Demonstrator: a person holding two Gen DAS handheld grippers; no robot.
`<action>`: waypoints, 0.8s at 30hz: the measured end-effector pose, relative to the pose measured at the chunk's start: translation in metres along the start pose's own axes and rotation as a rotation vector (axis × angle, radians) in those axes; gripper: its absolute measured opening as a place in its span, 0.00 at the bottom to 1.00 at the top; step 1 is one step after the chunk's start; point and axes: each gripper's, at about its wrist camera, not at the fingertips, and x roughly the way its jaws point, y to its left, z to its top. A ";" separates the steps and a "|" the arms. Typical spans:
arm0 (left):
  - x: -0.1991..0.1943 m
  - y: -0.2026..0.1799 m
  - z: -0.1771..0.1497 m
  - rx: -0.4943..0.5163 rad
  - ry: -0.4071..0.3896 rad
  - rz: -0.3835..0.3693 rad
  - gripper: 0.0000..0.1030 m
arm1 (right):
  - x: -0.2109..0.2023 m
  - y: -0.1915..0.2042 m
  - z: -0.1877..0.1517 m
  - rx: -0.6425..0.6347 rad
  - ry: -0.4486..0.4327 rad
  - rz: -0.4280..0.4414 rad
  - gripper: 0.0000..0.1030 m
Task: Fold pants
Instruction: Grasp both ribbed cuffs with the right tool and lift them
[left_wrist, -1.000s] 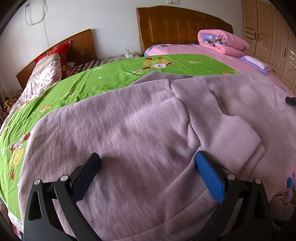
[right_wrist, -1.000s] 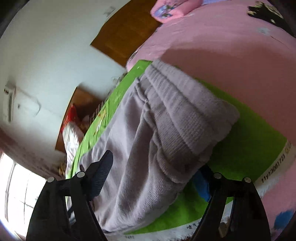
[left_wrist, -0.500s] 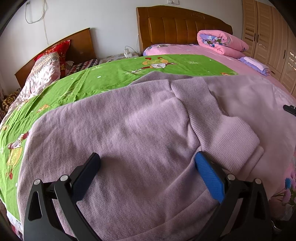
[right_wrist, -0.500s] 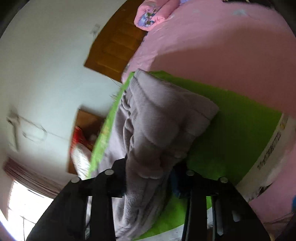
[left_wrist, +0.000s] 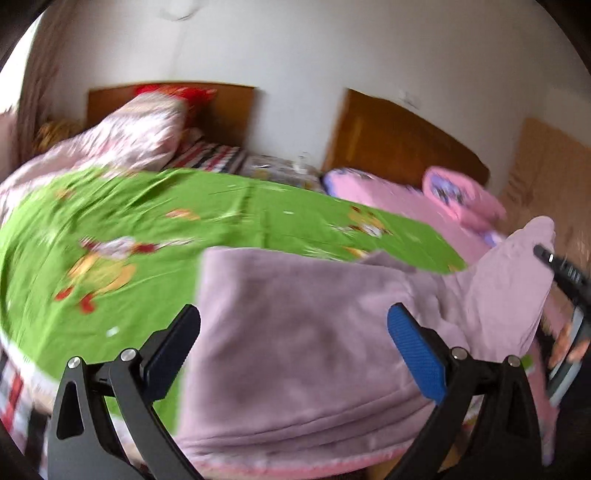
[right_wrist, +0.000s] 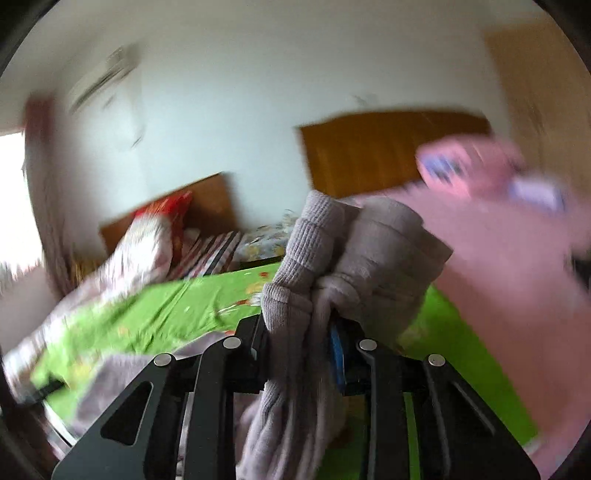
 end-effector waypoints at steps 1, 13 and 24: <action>-0.006 0.010 0.000 -0.030 -0.003 0.005 0.98 | 0.003 0.021 0.000 -0.078 0.000 0.001 0.27; 0.008 0.010 -0.014 -0.048 0.103 -0.113 0.98 | 0.033 0.170 -0.167 -0.966 0.161 0.062 0.26; 0.130 -0.063 0.022 -0.182 0.519 -0.581 0.98 | 0.006 0.157 -0.162 -0.880 -0.015 0.051 0.25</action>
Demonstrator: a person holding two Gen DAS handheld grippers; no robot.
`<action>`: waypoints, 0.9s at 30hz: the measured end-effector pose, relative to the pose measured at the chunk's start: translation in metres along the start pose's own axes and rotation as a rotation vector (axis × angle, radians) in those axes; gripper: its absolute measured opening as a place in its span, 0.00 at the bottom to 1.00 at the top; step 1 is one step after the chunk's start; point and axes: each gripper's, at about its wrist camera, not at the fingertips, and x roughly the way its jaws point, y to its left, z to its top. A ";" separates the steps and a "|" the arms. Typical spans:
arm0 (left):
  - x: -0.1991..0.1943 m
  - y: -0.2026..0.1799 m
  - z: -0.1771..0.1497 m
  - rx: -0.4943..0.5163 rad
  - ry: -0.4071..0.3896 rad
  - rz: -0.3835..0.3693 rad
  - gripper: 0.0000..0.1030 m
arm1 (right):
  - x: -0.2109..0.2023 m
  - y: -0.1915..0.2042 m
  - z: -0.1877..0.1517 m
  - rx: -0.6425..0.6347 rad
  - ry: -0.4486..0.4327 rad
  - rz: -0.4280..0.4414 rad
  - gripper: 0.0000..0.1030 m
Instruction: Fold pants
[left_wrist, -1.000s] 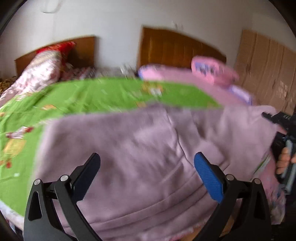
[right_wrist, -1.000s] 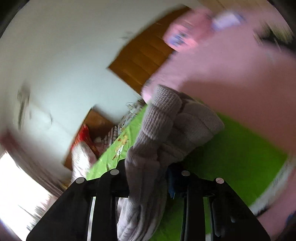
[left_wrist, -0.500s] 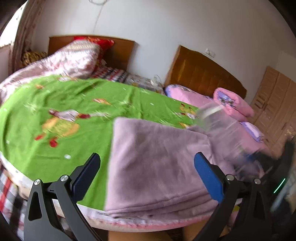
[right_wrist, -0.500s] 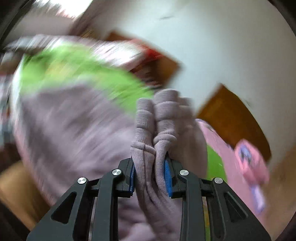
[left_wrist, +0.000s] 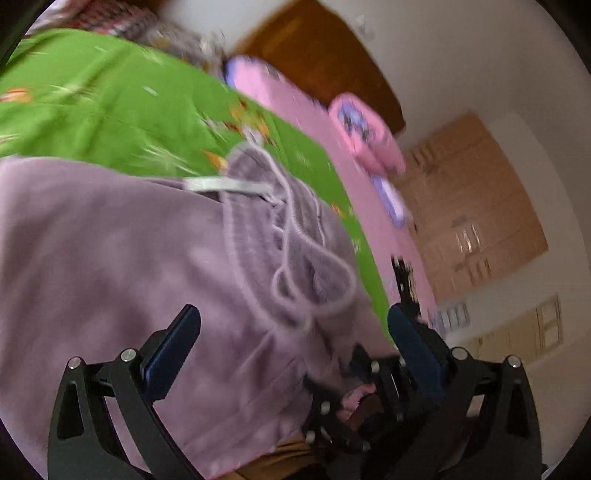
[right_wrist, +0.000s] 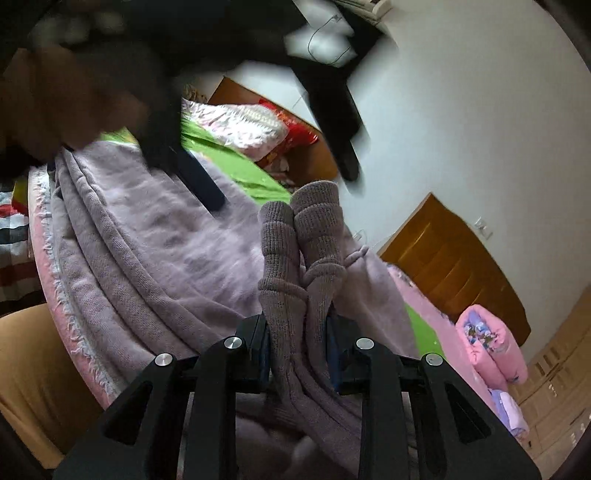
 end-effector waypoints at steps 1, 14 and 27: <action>0.011 -0.002 0.005 -0.009 0.031 -0.022 0.98 | 0.002 0.003 0.000 -0.008 0.001 0.002 0.25; 0.086 0.019 0.032 -0.132 0.168 0.018 0.59 | -0.031 -0.025 -0.020 0.176 -0.094 0.067 0.72; 0.080 0.024 0.030 -0.135 0.147 0.010 0.55 | -0.067 -0.072 -0.104 0.506 0.093 0.033 0.88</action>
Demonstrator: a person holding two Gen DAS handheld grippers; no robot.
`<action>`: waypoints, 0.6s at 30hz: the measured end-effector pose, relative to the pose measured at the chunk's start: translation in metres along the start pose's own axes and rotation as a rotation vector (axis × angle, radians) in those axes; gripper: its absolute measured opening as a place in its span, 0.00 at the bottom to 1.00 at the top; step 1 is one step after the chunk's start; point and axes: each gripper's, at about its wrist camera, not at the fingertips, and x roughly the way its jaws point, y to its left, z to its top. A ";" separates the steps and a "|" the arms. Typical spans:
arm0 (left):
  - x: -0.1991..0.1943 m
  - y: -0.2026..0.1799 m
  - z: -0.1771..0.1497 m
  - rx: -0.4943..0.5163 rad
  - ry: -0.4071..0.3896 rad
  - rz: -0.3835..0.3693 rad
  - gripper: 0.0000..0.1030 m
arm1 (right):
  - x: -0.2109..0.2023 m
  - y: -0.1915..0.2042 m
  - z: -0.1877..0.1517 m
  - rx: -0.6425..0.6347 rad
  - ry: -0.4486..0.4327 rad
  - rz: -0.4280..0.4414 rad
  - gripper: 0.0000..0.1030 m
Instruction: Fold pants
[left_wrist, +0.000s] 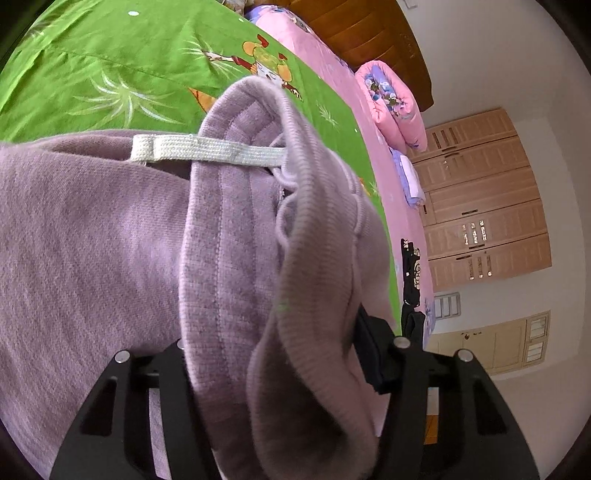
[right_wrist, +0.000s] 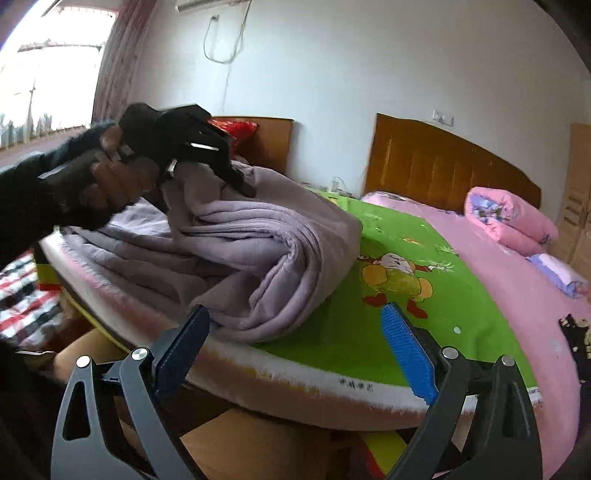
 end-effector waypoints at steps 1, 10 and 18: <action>-0.001 -0.001 -0.001 -0.006 -0.005 0.005 0.51 | 0.008 0.003 0.005 -0.003 0.011 -0.019 0.88; -0.069 -0.124 -0.011 0.092 -0.133 -0.070 0.22 | 0.041 -0.003 0.026 0.146 0.061 -0.042 0.88; -0.161 -0.194 -0.036 0.241 -0.273 -0.029 0.22 | 0.051 0.017 0.041 0.038 0.005 -0.113 0.88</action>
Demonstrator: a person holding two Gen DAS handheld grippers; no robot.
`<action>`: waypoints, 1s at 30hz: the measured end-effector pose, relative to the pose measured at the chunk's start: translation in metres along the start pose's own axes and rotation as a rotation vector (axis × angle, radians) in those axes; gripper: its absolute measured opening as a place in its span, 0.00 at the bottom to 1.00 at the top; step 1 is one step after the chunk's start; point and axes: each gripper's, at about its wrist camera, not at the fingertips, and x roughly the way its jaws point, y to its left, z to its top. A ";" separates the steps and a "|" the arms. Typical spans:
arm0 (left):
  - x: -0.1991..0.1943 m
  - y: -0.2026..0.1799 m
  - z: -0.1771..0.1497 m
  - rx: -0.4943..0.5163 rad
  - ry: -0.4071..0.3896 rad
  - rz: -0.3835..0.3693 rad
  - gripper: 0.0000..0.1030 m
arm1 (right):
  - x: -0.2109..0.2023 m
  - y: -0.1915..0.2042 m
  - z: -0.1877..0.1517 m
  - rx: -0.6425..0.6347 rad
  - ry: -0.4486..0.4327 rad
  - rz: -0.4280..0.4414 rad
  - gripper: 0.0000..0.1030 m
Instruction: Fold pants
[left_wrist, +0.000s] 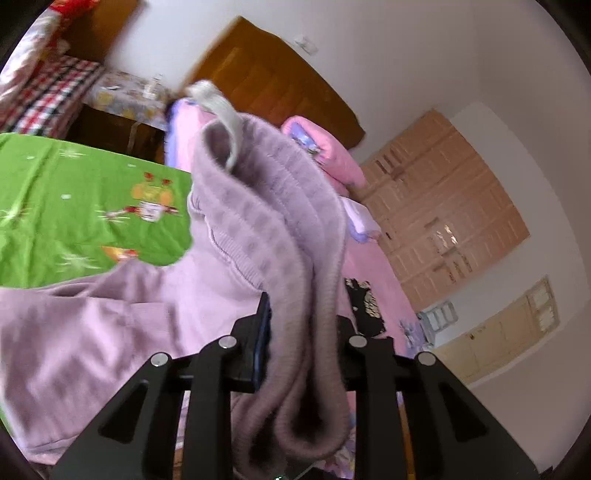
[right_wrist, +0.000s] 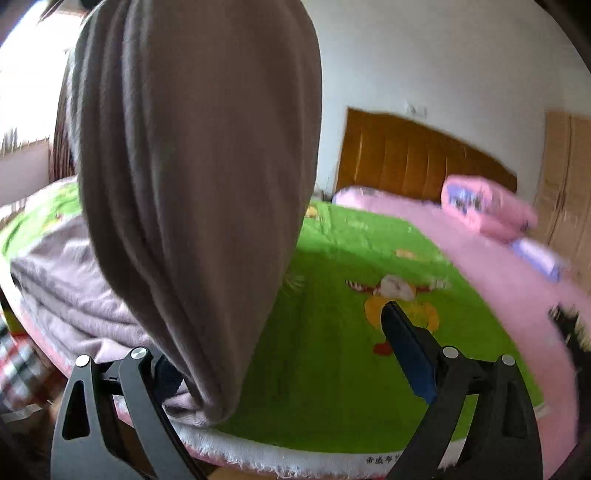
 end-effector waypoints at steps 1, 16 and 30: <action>-0.009 0.014 -0.002 -0.018 -0.011 0.027 0.22 | 0.000 0.006 -0.002 -0.042 0.002 -0.022 0.88; -0.051 0.248 -0.112 -0.337 -0.139 -0.010 0.20 | 0.001 0.017 -0.012 -0.175 0.021 -0.094 0.88; -0.087 0.302 -0.151 -0.384 -0.257 0.000 0.22 | 0.000 0.041 -0.015 -0.258 0.029 -0.007 0.88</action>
